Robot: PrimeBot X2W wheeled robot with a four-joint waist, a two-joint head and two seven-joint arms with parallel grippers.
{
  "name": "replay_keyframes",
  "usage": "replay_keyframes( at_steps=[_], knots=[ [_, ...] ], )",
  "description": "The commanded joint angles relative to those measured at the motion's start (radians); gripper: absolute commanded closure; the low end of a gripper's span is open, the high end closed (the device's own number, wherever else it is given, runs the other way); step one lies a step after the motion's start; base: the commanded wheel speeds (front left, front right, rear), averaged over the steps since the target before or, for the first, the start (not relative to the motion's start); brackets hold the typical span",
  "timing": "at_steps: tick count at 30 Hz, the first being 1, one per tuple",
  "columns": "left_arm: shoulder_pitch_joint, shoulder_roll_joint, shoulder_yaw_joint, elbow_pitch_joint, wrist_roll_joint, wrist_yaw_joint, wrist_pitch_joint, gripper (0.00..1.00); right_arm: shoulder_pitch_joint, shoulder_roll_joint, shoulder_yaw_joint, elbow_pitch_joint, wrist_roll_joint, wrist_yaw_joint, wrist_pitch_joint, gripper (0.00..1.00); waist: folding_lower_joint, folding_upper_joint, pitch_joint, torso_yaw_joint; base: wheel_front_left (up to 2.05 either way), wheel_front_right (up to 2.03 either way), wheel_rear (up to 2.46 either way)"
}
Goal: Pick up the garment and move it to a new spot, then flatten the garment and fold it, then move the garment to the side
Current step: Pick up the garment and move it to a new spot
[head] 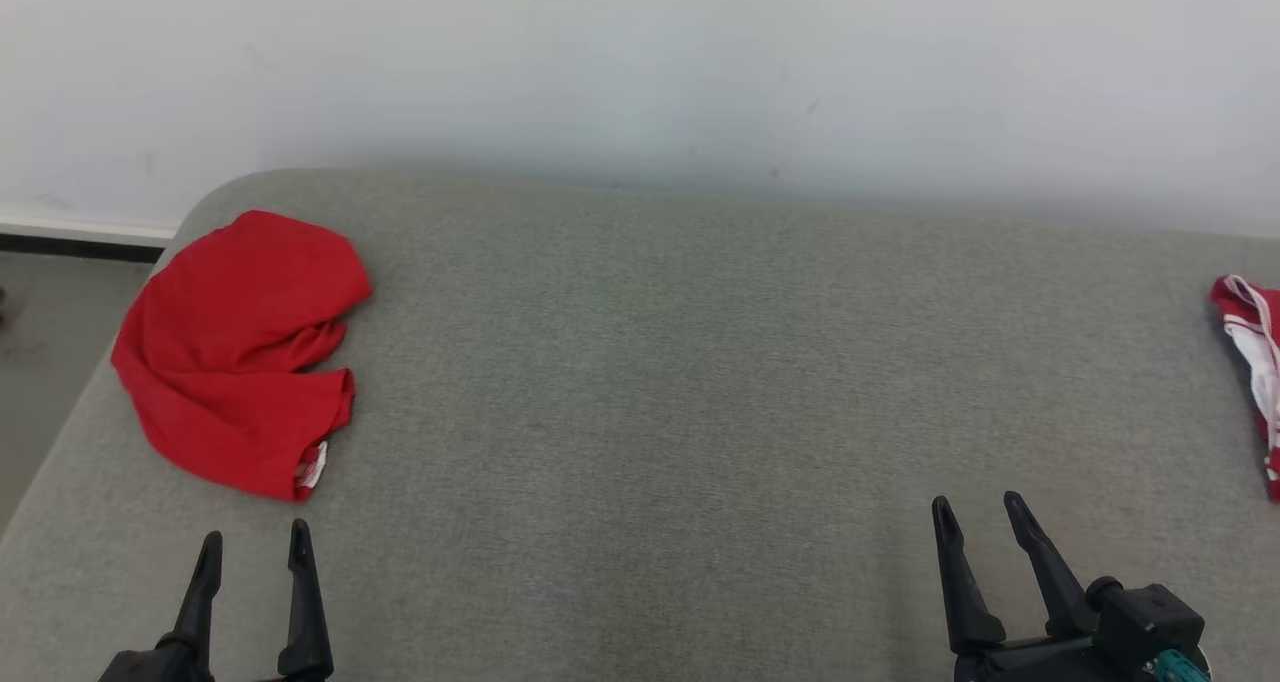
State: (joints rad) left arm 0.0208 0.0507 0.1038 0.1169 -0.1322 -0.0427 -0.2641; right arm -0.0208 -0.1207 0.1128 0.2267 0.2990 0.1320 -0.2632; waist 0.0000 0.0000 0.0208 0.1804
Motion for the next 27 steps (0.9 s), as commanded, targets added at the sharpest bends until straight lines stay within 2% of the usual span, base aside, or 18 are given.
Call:
replay_keyframes(
  at_steps=[1, 8, 16, 27],
  knots=[
    [0.008, 0.000, 0.001, -0.006, -0.005, 0.006, 0.000, 0.00, -0.003, -0.006, 0.003, 0.000, 0.005, -0.003, -0.002, 0.00, 0.0000, 0.0000, 0.014, 0.074, 0.00, 0.00, 0.00],
    [0.031, 0.000, 0.014, -0.016, -0.017, 0.023, 0.000, 0.00, -0.011, -0.011, 0.011, 0.002, 0.001, -0.003, -0.002, 0.00, 0.0000, 0.0000, 0.017, 0.160, 0.00, 0.00, 0.00],
    [0.034, 0.000, 0.031, -0.013, -0.018, 0.018, 0.000, 0.00, 0.001, -0.016, 0.009, 0.001, -0.010, -0.003, -0.002, 0.00, 0.0000, 0.0000, 0.014, 0.244, 0.00, 0.00, 0.00],
    [0.055, 0.000, 0.039, -0.017, -0.032, 0.029, 0.000, 0.00, -0.004, -0.024, 0.017, 0.004, -0.014, -0.003, -0.002, 0.00, 0.0000, 0.0000, 0.016, 0.314, 0.00, 0.00, 0.00]
  ],
)
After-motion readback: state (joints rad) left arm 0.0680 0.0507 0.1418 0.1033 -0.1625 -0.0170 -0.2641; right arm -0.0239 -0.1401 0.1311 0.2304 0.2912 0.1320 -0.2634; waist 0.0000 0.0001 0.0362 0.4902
